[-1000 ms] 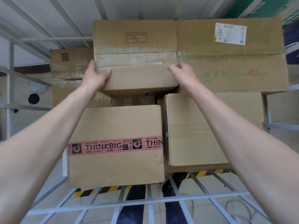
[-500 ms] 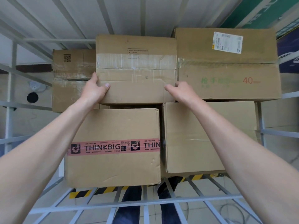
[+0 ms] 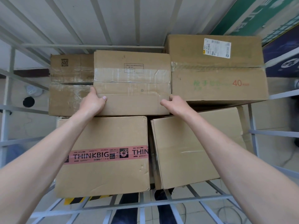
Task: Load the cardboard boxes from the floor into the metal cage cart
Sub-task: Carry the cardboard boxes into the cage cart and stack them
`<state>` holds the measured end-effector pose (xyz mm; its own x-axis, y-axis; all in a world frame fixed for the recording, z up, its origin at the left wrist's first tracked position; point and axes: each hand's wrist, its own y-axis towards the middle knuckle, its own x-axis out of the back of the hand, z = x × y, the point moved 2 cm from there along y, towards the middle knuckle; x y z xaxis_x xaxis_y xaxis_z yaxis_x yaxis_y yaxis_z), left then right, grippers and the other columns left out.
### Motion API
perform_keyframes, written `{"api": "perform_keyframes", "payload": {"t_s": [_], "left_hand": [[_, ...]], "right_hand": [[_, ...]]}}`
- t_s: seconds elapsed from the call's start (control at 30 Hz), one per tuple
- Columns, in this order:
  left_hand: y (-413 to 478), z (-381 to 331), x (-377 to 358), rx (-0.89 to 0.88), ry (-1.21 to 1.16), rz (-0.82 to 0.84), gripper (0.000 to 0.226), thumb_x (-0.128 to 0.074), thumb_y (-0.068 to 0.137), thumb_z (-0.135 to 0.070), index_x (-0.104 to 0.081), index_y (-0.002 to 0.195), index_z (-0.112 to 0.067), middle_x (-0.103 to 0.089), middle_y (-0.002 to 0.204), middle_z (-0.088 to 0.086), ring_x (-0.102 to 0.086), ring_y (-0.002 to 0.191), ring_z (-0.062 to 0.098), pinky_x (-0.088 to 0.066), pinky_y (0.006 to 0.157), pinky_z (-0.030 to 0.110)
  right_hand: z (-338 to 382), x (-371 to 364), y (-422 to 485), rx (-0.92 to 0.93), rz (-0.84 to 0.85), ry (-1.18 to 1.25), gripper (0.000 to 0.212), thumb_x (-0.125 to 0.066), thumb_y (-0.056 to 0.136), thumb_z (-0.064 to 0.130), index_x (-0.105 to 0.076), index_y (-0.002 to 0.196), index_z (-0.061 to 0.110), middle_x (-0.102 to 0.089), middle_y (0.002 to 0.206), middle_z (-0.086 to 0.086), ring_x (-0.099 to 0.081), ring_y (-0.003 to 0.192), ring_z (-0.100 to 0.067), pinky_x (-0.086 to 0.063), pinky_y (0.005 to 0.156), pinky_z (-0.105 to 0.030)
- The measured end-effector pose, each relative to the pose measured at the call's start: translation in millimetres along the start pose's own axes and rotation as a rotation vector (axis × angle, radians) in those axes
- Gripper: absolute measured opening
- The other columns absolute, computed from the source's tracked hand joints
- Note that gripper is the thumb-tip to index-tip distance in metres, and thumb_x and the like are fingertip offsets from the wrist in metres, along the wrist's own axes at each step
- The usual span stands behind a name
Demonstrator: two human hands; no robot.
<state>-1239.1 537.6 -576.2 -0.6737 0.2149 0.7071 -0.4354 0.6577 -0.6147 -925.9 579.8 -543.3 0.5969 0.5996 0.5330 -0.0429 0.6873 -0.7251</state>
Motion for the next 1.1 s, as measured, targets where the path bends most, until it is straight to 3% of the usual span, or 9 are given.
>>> {"api": "perform_keyframes", "payload": {"t_s": [0.1, 0.2, 0.27, 0.37, 0.47, 0.57, 0.67, 0.9, 1.1], "left_hand": [[-9.1, -2.1, 4.8, 0.008, -0.064, 0.027, 0.082, -0.049, 0.098, -0.041, 0.001, 0.16, -0.019, -0.039, 0.156, 0.014, -0.04, 0.139, 0.038, -0.033, 0.114, 0.045], [-43.4, 17.5, 9.2, -0.161, -0.021, -0.066, 0.081, -0.045, 0.098, -0.049, 0.0, 0.159, -0.022, -0.028, 0.162, 0.012, -0.028, 0.147, 0.033, -0.023, 0.118, 0.051], [-74.4, 46.5, 5.2, -0.249, 0.157, -0.213, 0.079, -0.04, 0.098, -0.059, -0.003, 0.159, -0.026, -0.019, 0.165, 0.01, -0.013, 0.152, 0.03, -0.007, 0.117, 0.059], [-108.8, 107.4, -0.1, -0.037, 0.268, -0.316, 0.101, -0.039, 0.084, -0.082, 0.0, 0.159, -0.026, -0.005, 0.166, 0.013, 0.002, 0.153, 0.034, 0.007, 0.111, 0.064], [-121.4, 149.7, -5.3, 0.28, -0.056, -0.247, 0.132, -0.046, 0.06, -0.098, 0.001, 0.157, -0.024, -0.018, 0.164, 0.016, -0.018, 0.149, 0.039, -0.012, 0.114, 0.067], [-120.3, 141.5, -16.3, 0.315, -0.162, -0.307, 0.121, -0.049, 0.056, -0.099, -0.025, 0.148, -0.024, -0.049, 0.145, 0.012, -0.048, 0.13, 0.04, -0.035, 0.106, 0.061], [-118.6, 127.7, -21.3, 0.324, -0.124, -0.386, 0.106, -0.045, 0.061, -0.098, -0.039, 0.13, -0.018, -0.057, 0.131, 0.013, -0.054, 0.119, 0.042, -0.037, 0.101, 0.058], [-114.5, 110.4, -20.3, 0.244, -0.066, -0.471, 0.1, -0.041, 0.06, -0.1, -0.04, 0.117, -0.017, -0.057, 0.122, 0.013, -0.057, 0.11, 0.042, -0.04, 0.092, 0.053], [-105.9, 110.4, -23.2, 0.177, -0.112, -0.492, 0.09, -0.042, 0.061, -0.099, -0.039, 0.109, -0.023, -0.06, 0.117, 0.008, -0.059, 0.105, 0.038, -0.038, 0.083, 0.046]], "right_hand": [[-16.8, 0.4, -1.5, 0.082, -0.042, -0.134, 0.064, -0.048, 0.092, 0.038, -0.041, 0.15, 0.013, -0.051, 0.146, -0.013, -0.045, 0.135, -0.031, -0.04, 0.104, -0.036], [-54.3, 4.4, -26.6, 0.27, -0.188, -0.364, 0.071, -0.044, 0.092, 0.055, -0.035, 0.154, 0.021, -0.047, 0.15, -0.011, -0.039, 0.139, -0.029, -0.029, 0.114, -0.042], [-90.1, 6.9, -45.7, 0.403, -0.178, -0.6, 0.079, -0.035, 0.089, 0.071, -0.033, 0.155, 0.028, -0.045, 0.151, -0.005, -0.035, 0.142, -0.025, -0.017, 0.121, -0.044], [-131.3, 10.0, -53.8, 0.451, -0.141, -0.843, 0.087, -0.025, 0.088, 0.079, -0.022, 0.158, 0.029, -0.033, 0.159, -0.001, -0.022, 0.149, -0.024, -0.003, 0.124, -0.044], [-138.1, 11.3, -47.6, 0.44, -0.173, -0.84, 0.088, -0.022, 0.088, 0.079, -0.022, 0.158, 0.026, -0.035, 0.157, -0.003, -0.023, 0.146, -0.027, -0.005, 0.123, -0.046], [-138.7, 11.4, -44.7, 0.453, -0.184, -0.815, 0.088, -0.021, 0.088, 0.079, -0.021, 0.158, 0.025, -0.033, 0.157, -0.005, -0.022, 0.147, -0.029, -0.003, 0.123, -0.047], [-138.9, 13.4, -42.0, 0.459, -0.215, -0.774, 0.089, -0.021, 0.089, 0.079, -0.021, 0.159, 0.023, -0.031, 0.159, -0.007, -0.02, 0.148, -0.03, -0.002, 0.123, -0.048], [-138.1, 18.4, -40.1, 0.419, -0.27, -0.658, 0.09, -0.025, 0.085, 0.077, -0.024, 0.158, 0.024, -0.032, 0.159, -0.007, -0.02, 0.147, -0.031, -0.002, 0.122, -0.048], [-130.2, 22.9, -37.4, 0.404, -0.319, -0.475, 0.085, -0.068, 0.086, 0.053, -0.033, 0.156, 0.021, -0.038, 0.156, -0.009, -0.024, 0.146, -0.031, -0.004, 0.123, -0.049]]}}
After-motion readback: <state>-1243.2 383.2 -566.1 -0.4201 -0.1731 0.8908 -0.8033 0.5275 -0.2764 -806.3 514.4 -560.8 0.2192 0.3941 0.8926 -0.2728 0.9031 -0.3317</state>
